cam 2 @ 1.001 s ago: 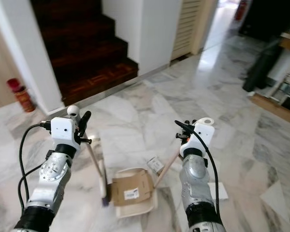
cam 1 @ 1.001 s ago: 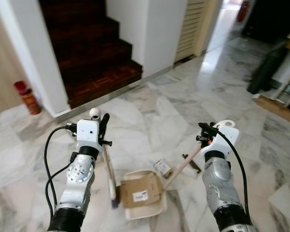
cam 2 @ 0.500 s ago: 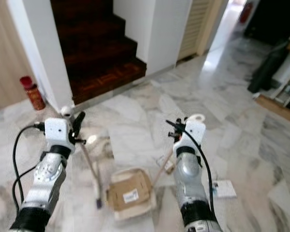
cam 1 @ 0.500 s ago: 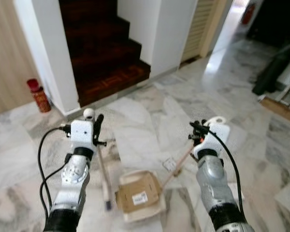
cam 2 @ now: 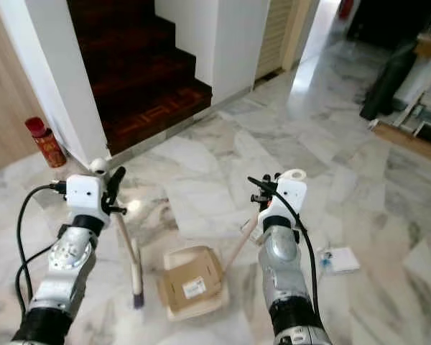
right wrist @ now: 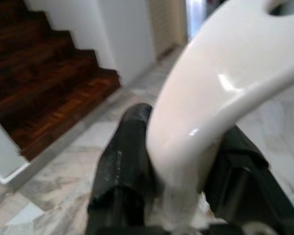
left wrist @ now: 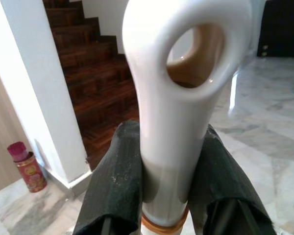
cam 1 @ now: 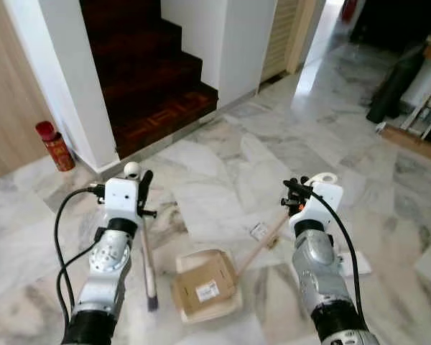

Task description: Sweep floor

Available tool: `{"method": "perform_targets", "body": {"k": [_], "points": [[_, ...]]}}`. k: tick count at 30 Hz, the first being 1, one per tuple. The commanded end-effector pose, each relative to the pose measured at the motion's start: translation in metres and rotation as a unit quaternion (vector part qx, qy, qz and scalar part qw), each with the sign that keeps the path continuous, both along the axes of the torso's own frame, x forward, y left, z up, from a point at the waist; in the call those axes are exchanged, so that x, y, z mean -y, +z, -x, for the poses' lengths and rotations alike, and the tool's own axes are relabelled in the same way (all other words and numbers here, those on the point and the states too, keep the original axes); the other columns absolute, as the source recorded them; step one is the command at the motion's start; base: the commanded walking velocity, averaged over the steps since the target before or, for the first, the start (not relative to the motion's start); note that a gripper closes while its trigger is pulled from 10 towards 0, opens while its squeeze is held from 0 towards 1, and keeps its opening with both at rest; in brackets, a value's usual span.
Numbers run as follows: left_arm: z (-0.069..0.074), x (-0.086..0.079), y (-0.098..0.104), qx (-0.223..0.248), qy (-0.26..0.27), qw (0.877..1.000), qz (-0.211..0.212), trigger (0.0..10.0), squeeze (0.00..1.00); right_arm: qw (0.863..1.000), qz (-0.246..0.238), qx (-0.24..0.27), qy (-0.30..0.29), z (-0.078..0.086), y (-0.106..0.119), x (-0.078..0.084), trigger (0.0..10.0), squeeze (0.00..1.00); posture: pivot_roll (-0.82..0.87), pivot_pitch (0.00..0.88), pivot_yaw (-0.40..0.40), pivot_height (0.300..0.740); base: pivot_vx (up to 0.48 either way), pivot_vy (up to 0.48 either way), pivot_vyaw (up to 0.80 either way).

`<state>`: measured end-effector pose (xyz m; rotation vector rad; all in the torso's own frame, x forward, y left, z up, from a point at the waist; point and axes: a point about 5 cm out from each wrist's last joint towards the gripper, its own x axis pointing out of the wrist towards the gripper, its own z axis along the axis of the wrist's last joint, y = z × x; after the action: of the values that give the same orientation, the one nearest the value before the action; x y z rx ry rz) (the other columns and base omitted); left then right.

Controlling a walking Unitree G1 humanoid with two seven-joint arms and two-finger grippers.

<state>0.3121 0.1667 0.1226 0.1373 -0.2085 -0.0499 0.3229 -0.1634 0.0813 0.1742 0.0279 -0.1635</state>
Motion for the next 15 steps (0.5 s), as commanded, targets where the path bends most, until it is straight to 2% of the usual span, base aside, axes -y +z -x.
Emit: {"method": "perform_targets", "body": {"k": [1, 8, 15], "points": [[-0.0024, 0.0039, 0.0131, 0.029, -0.010, 1.000, 0.002, 10.0, 0.00, 0.999, 0.007, 0.033, 0.003, -0.0070, 0.0163, -0.0016, 10.0, 0.00, 0.06, 0.000, -0.066, 0.740, 0.000, 0.300, 0.00], [-0.0020, 0.0046, 0.0130, 0.027, -0.013, 1.000, 0.001, 10.0, 0.00, 0.999, 0.009, 0.034, 0.004, -0.0064, 0.0157, -0.0029, 10.0, 0.00, 0.05, 0.000, -0.060, 0.740, 0.000, 0.301, 0.00], [-0.0022, 0.0052, 0.0135, 0.027, -0.015, 1.000, -0.001, 10.0, 0.00, 0.999, 0.008, 0.034, 0.005, -0.0061, 0.0156, -0.0036, 10.0, 0.00, 0.06, 0.000, -0.059, 0.740, 0.000, 0.299, 0.41]]}}
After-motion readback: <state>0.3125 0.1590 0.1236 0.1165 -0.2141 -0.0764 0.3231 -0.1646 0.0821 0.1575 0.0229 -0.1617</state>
